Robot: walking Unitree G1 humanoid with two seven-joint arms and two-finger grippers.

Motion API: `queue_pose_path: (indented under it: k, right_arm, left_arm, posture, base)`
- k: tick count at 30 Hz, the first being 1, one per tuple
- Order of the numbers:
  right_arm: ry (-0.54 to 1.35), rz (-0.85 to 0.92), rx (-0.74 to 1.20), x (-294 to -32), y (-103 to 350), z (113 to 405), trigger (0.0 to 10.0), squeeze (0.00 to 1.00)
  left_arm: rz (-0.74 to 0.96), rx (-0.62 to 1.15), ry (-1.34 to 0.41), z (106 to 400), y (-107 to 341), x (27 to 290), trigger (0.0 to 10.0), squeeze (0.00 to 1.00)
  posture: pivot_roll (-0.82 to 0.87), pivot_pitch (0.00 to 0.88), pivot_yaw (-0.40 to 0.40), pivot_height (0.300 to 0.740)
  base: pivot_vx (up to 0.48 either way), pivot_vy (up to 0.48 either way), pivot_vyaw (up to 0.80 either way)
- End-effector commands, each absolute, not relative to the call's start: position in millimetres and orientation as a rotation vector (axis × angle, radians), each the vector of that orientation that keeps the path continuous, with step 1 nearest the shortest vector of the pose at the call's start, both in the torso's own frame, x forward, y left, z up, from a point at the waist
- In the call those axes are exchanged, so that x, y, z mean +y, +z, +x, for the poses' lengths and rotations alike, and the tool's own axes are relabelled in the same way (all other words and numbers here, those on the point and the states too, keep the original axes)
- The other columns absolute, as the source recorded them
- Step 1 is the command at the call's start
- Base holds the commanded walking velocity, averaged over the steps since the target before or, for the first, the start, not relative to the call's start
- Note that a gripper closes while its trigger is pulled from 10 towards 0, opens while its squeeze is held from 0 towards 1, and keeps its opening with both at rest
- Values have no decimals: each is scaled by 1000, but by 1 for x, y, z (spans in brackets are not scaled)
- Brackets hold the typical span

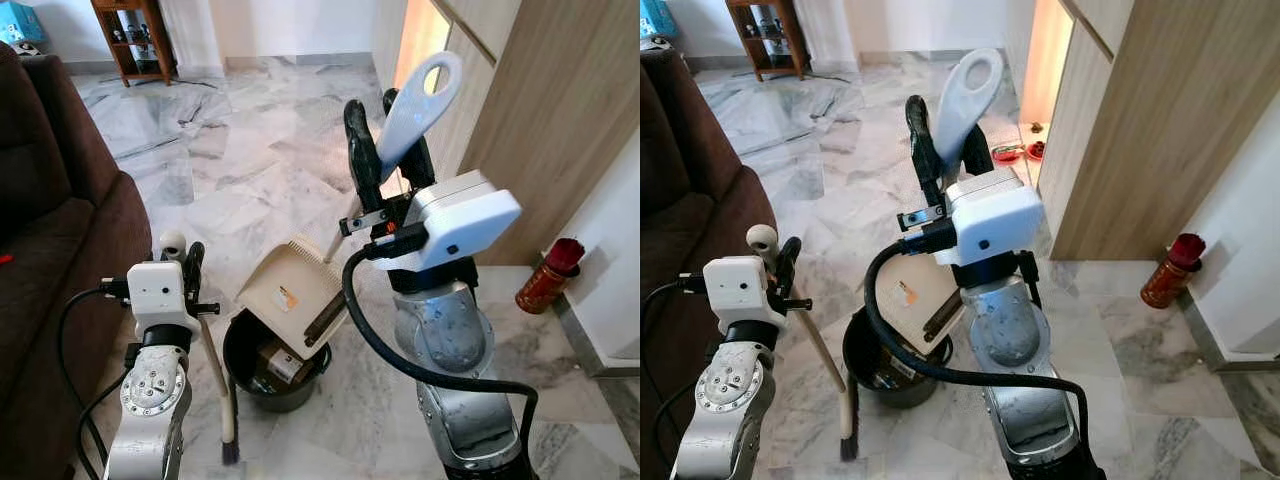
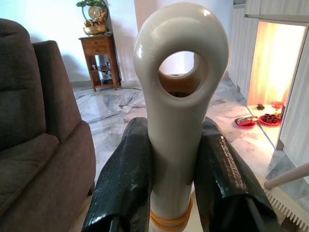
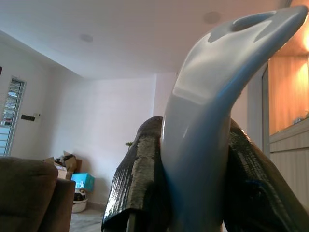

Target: Sweep floor

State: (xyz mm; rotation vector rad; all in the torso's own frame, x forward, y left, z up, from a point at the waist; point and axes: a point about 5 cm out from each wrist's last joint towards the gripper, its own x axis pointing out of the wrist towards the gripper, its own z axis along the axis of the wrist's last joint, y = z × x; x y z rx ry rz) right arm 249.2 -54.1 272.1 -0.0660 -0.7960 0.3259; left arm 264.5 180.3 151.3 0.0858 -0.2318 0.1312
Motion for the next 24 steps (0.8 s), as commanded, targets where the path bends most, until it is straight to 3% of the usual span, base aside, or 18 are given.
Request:
queue_pose_path:
  k: [1, 7, 17, 24]
  right_arm:
    - [331, -51, -914, -55, 289, 235, 10000, 0]
    - [325, -27, -876, -55, 286, 239, 10000, 0]
    - [287, 29, -800, -61, 280, 248, 10000, 0]
    - [280, 28, -785, -63, 279, 250, 10000, 0]
  left_arm:
    - [112, -285, 111, 264, 161, 178, 10000, 0]
    - [109, -285, 110, 265, 161, 178, 10000, 0]
    - [111, -281, 114, 264, 161, 179, 10000, 0]
    - [117, -275, 103, 265, 160, 177, 10000, 0]
  posture:
    - [15, 97, 28, 740]
    - [15, 97, 28, 740]
    - [16, 95, 27, 740]
    - [16, 96, 27, 740]
  base:
    - [0, 0, 0]
    - [0, 0, 0]
    - [0, 424, 0]
    - [0, 0, 0]
